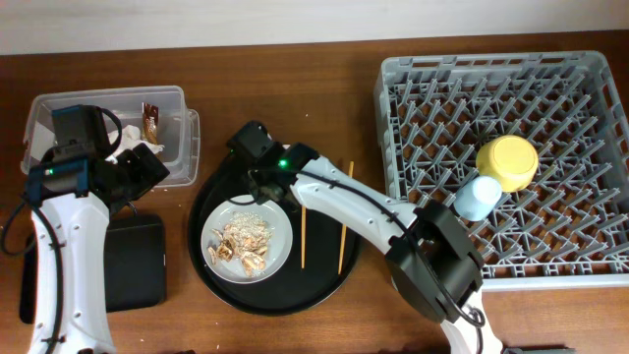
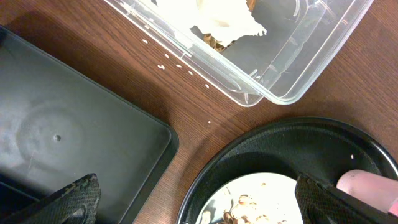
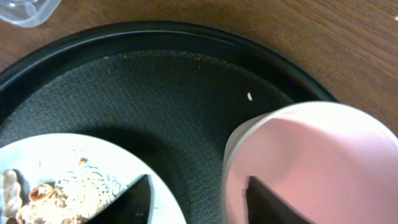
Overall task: Sort waste into correct bins and load items into the dishwasher rack
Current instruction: 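Grasp the pink cup with the right gripper and lift it, then place the pink cup upside down in the rack, release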
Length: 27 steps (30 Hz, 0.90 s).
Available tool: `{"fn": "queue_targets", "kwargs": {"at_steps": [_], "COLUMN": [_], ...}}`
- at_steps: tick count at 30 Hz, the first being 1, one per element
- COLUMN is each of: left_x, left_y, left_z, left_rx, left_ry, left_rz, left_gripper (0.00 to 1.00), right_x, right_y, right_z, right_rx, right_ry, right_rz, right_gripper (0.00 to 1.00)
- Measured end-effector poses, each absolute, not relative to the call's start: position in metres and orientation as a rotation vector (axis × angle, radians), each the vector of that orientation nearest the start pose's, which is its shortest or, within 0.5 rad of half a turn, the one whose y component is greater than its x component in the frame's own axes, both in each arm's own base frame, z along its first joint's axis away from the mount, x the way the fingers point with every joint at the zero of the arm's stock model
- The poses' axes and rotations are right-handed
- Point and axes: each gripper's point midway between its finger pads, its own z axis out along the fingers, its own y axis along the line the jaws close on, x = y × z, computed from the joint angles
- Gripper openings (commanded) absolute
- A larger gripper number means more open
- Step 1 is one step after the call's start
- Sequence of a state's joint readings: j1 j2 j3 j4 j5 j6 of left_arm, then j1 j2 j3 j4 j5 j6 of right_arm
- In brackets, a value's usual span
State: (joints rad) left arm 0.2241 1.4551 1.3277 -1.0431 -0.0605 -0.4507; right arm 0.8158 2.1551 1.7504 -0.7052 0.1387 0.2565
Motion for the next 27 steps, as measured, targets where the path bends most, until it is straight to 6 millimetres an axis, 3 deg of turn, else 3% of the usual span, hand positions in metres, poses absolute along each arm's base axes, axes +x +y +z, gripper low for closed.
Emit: {"fn": "queue_targets", "kwargs": {"at_steps": [4, 16, 18, 20, 21, 22, 24, 26, 27], "left_x": [0.325, 0.325, 0.325, 0.325, 0.325, 0.325, 0.325, 0.325, 0.325], "left_y": [0.085, 0.085, 0.085, 0.085, 0.085, 0.085, 0.085, 0.085, 0.085], "left_z": [0.178, 0.178, 0.178, 0.178, 0.178, 0.178, 0.178, 0.178, 0.178], "left_rx": [-0.921, -0.921, -0.921, -0.922, -0.922, -0.922, -0.921, -0.921, -0.921], "left_ry": [2.577, 2.577, 2.577, 2.577, 2.578, 2.578, 2.577, 2.577, 2.578], "left_rz": [0.02, 0.02, 0.02, 0.019, 0.019, 0.02, 0.02, 0.02, 0.019], "left_gripper": [0.99, 0.99, 1.0, 0.99, 0.99, 0.99, 0.99, 0.99, 0.99], "right_x": [0.376, 0.375, 0.372, 0.375, 0.375, 0.384, 0.401, 0.419, 0.426], "right_y": [0.363, 0.359, 0.36, 0.357, 0.347, 0.326, 0.268, 0.184, 0.158], "right_z": [0.074, 0.074, 0.085, 0.132, 0.154, 0.195, 0.255, 0.286, 0.286], "right_rx": [-0.69, -0.691, -0.7, -0.676, -0.658, -0.591, -0.424, -0.197, -0.125], "right_ry": [2.562, 2.574, 2.597, 2.579, 2.589, 2.561, 2.526, 2.532, 2.55], "right_rz": [0.102, 0.089, 0.109, 0.145, 0.147, 0.172, 0.197, 0.188, 0.212], "right_gripper": [0.1, 0.04, 0.04, 0.04, 0.04, 0.04, 0.04, 0.04, 0.04]}}
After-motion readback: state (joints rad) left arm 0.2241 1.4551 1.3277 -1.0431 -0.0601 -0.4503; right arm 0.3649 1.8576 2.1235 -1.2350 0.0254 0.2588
